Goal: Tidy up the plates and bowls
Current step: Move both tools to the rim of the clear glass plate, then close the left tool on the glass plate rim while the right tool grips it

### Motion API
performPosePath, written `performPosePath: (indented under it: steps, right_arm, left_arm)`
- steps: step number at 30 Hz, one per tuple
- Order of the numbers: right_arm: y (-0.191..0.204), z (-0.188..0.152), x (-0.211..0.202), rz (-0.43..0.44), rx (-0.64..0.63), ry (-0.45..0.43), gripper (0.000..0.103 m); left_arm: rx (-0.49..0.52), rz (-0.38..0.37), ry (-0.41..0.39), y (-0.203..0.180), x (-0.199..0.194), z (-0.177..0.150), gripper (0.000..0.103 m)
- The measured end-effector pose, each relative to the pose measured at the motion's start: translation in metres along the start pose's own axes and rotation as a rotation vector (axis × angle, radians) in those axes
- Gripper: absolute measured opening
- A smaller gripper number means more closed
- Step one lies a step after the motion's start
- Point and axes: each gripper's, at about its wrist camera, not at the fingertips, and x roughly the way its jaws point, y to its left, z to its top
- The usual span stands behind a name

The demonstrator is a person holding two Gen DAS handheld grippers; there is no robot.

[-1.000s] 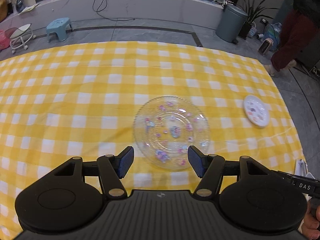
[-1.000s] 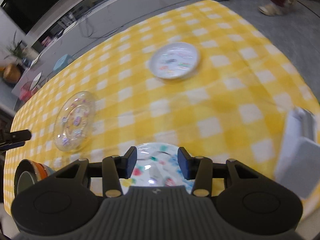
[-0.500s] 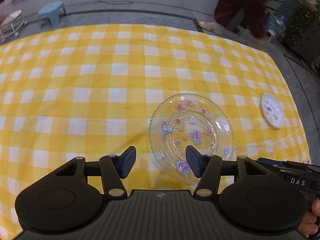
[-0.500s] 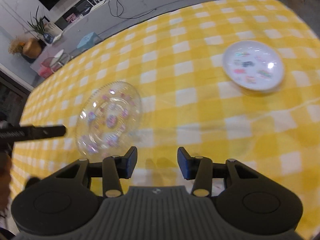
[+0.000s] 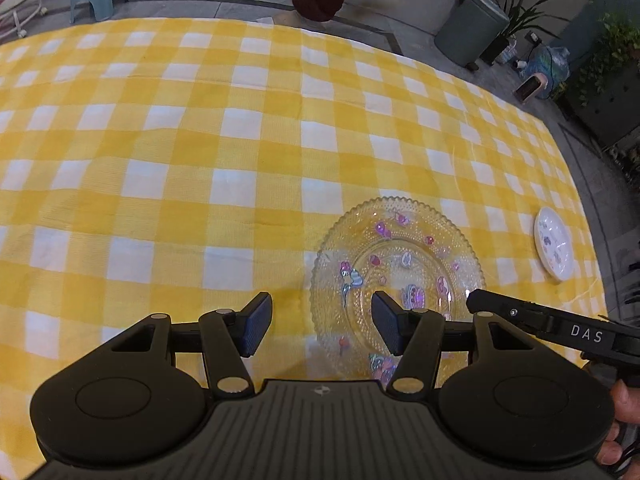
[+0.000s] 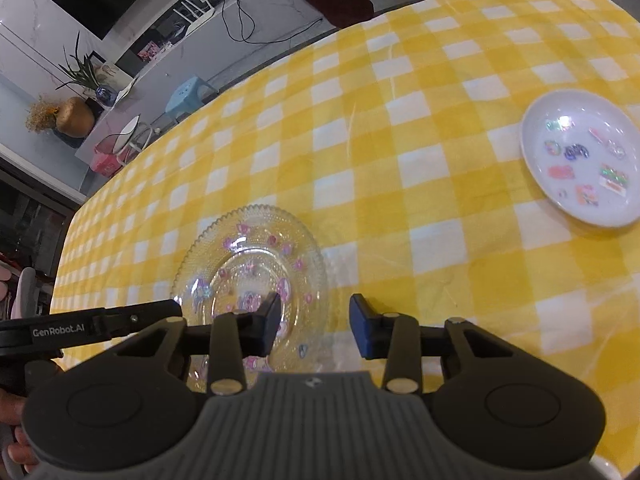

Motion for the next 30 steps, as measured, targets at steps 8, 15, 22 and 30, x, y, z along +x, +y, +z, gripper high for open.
performPosePath:
  steps: [8, 15, 22, 30]
  right_arm:
    - [-0.001, 0.009, 0.008, 0.017, -0.003, -0.015, 0.036]
    - [0.01, 0.009, 0.014, -0.001, -0.036, -0.008, 0.026]
    - [0.02, 0.005, 0.018, -0.034, -0.049, -0.007, 0.011]
    - [0.029, 0.0, 0.022, -0.049, -0.049, -0.008, 0.01]
  left_arm:
    - [-0.008, -0.027, 0.009, 0.003, 0.009, 0.005, 0.061]
    - [0.043, 0.011, 0.024, -0.008, 0.011, 0.007, 0.053]
    - [0.082, 0.047, 0.045, -0.016, 0.013, 0.008, 0.031]
    - [0.09, 0.086, 0.061, -0.02, 0.012, 0.008, 0.024]
